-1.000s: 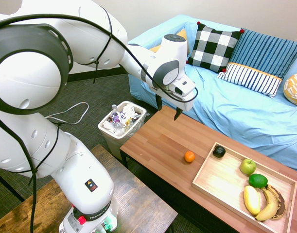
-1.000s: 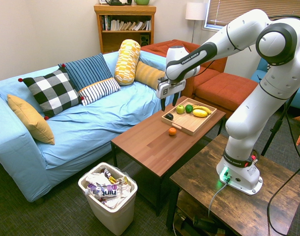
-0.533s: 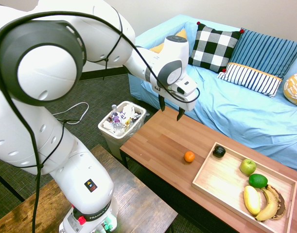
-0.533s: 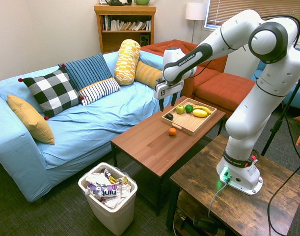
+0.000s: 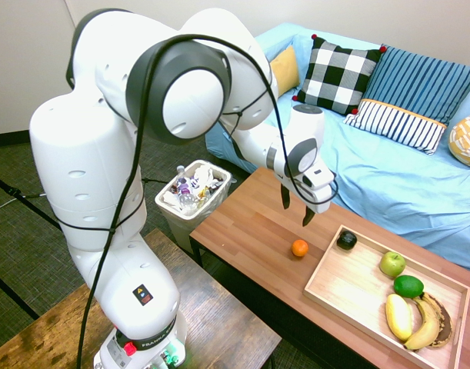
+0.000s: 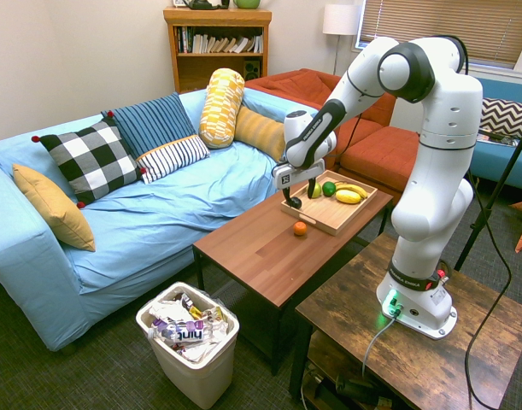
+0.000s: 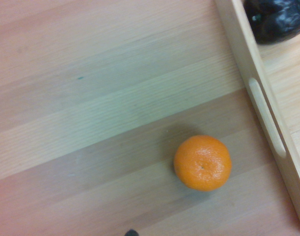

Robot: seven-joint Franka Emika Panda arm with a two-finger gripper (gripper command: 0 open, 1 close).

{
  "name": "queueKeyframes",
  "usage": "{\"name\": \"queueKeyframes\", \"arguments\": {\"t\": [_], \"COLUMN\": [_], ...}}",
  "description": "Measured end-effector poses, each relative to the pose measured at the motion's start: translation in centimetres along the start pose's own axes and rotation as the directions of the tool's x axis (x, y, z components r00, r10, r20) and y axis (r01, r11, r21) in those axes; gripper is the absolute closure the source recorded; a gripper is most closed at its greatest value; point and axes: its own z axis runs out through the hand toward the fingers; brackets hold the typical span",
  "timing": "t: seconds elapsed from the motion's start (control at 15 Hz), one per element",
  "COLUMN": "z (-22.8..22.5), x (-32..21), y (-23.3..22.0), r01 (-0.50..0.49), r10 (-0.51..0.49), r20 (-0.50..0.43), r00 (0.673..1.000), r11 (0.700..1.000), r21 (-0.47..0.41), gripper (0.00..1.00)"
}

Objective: Put the tangerine in the tray

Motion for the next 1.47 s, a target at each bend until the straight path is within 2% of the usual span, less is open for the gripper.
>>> {"name": "queueKeyframes", "arguments": {"t": [0.6,0.93,1.0,1.47], "z": [10.2,14.4,14.9,15.3], "x": [3.0,2.7,2.7,2.6], "y": [-0.7,-1.5,-1.5,-1.5], "r01": [-0.108,-0.113,-0.114,-0.117], "r10": [0.109,0.116,0.118,0.120], "r20": [0.052,0.074,0.078,0.089], "r00": [0.993,0.990,0.990,0.989], "r11": [0.994,0.993,0.992,0.992], "r21": [-0.017,-0.043,-0.047,-0.041], "gripper": [0.00,0.00,1.00,1.00]}}
